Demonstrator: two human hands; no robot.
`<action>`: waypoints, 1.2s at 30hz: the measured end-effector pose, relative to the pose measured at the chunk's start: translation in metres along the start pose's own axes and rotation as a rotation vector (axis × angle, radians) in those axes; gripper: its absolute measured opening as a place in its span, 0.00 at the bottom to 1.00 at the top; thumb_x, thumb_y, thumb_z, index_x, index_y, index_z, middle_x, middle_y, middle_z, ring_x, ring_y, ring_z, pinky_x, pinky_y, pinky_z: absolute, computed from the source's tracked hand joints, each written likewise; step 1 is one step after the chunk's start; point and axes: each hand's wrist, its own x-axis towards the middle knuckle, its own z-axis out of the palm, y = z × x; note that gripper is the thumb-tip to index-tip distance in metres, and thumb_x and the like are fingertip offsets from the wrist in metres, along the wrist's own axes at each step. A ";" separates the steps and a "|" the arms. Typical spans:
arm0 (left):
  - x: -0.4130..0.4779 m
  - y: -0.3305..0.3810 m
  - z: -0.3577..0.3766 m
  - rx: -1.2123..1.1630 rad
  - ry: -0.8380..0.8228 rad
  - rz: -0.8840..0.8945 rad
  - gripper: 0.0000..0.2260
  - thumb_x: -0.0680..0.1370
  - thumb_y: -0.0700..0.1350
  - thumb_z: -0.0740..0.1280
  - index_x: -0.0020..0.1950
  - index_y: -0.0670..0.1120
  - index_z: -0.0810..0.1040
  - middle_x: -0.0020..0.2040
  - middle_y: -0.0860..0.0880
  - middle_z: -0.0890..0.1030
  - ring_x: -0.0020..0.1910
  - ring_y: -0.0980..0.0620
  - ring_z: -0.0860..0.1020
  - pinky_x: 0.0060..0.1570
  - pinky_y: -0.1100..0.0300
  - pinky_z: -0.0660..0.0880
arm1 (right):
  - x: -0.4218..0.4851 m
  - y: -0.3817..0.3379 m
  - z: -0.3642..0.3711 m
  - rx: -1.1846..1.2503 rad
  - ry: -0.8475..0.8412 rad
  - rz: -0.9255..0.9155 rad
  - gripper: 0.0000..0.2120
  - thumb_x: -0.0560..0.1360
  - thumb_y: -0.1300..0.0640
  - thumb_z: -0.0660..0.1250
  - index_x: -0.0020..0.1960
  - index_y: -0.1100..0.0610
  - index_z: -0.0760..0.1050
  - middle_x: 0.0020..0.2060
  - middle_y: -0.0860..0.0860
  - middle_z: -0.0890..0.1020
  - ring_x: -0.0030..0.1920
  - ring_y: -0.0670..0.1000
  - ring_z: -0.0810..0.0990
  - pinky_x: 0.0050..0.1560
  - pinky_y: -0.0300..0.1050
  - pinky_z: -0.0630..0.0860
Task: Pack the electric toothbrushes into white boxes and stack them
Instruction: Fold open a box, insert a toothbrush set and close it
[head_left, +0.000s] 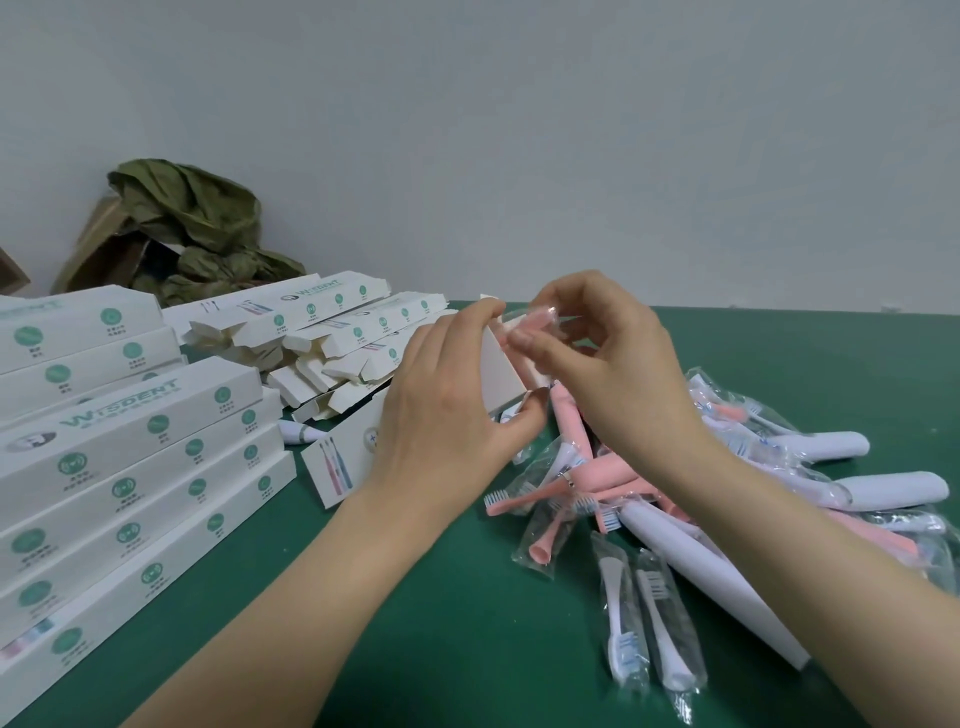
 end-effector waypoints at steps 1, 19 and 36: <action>0.000 0.000 0.000 0.005 0.004 0.002 0.26 0.68 0.47 0.73 0.62 0.38 0.73 0.54 0.43 0.79 0.53 0.45 0.74 0.53 0.64 0.64 | -0.001 0.000 0.000 -0.089 -0.021 -0.022 0.06 0.71 0.53 0.72 0.43 0.46 0.75 0.39 0.45 0.80 0.37 0.39 0.76 0.39 0.29 0.71; 0.005 -0.009 -0.003 0.037 0.004 -0.014 0.26 0.69 0.45 0.74 0.63 0.39 0.72 0.56 0.44 0.78 0.54 0.45 0.73 0.53 0.62 0.65 | 0.013 -0.008 -0.019 -0.110 -0.302 0.043 0.05 0.75 0.61 0.67 0.45 0.52 0.79 0.41 0.50 0.82 0.41 0.48 0.80 0.46 0.39 0.76; 0.004 -0.013 -0.004 0.010 -0.005 -0.036 0.28 0.68 0.52 0.69 0.64 0.39 0.72 0.58 0.44 0.77 0.57 0.46 0.72 0.56 0.64 0.62 | -0.004 0.023 -0.016 -0.372 -0.941 0.166 0.04 0.73 0.54 0.71 0.44 0.54 0.79 0.36 0.42 0.79 0.37 0.42 0.75 0.41 0.31 0.69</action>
